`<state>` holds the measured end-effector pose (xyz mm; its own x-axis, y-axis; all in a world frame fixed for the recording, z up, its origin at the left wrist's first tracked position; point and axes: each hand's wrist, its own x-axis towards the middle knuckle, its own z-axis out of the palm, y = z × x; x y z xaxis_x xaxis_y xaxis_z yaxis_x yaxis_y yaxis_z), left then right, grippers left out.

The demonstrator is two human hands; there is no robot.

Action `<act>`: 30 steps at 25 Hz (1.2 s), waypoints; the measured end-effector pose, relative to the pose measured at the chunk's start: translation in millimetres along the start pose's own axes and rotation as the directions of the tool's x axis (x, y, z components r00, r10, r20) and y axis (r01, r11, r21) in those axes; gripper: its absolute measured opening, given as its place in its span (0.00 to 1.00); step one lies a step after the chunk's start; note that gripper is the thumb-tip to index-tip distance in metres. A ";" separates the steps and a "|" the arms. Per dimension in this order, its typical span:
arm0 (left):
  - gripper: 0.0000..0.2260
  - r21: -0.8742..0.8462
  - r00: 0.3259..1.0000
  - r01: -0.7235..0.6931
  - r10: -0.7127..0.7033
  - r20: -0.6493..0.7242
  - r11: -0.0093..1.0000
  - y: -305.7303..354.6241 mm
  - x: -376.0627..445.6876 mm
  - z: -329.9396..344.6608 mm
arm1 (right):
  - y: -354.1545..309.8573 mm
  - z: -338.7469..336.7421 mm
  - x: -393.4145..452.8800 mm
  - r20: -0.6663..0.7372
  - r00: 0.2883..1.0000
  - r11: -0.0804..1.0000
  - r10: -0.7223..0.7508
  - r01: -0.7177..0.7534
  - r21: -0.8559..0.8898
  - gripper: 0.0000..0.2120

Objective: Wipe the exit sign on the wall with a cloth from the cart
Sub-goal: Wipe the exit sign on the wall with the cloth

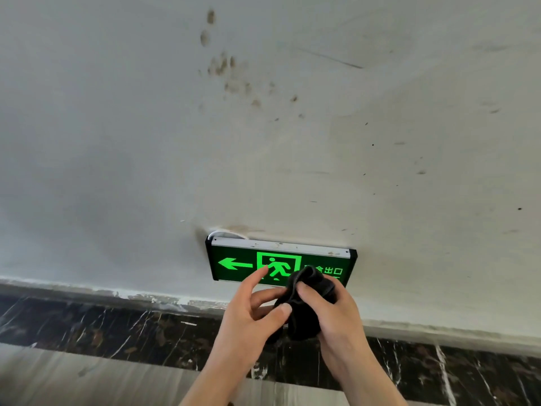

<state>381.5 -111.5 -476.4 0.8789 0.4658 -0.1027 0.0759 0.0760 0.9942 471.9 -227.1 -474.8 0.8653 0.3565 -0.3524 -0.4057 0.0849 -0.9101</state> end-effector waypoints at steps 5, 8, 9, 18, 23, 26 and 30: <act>0.14 0.377 0.970 -0.084 0.163 -0.182 0.922 19.7 8.9 -27.6 | -3.9 -0.4 -0.9 -0.002 1.000 0.999 -0.021 0.021 0.030 0.10; 0.15 0.743 0.767 -0.254 0.597 -0.235 0.619 66.0 42.3 -56.3 | -7.2 3.1 1.3 0.012 0.998 0.998 -0.059 0.058 0.038 0.10; 0.17 0.830 0.669 -0.279 0.718 -0.193 0.483 86.8 57.2 -65.4 | -8.1 4.7 1.3 0.014 0.997 0.997 -0.076 0.075 0.035 0.11; 0.27 0.913 0.217 -0.219 0.895 0.390 -0.344 214.0 152.4 -72.1 | -21.6 24.6 16.4 -0.046 0.907 0.814 -0.418 0.351 -0.463 0.13; 0.27 0.906 0.262 -0.236 0.875 0.407 -0.351 207.8 182.4 -67.2 | -26.7 48.6 33.5 0.089 0.806 0.557 -0.585 0.480 -0.678 0.30; 0.29 0.917 0.252 -0.210 0.887 0.387 -0.340 201.5 198.9 -70.1 | -20.9 75.8 49.0 0.178 0.713 0.424 -0.678 0.577 -0.698 0.35; 0.26 0.909 0.146 -0.196 0.906 0.398 -0.368 200.9 214.8 -68.1 | 5.8 113.9 73.2 0.324 0.520 0.126 -0.790 0.655 -0.745 0.34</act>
<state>553.5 63.8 -300.8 0.3847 -0.2142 0.8978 0.2276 -0.9206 -0.3172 499.3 -94.6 -481.0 0.6754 0.4197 0.6064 0.7351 -0.4489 -0.5081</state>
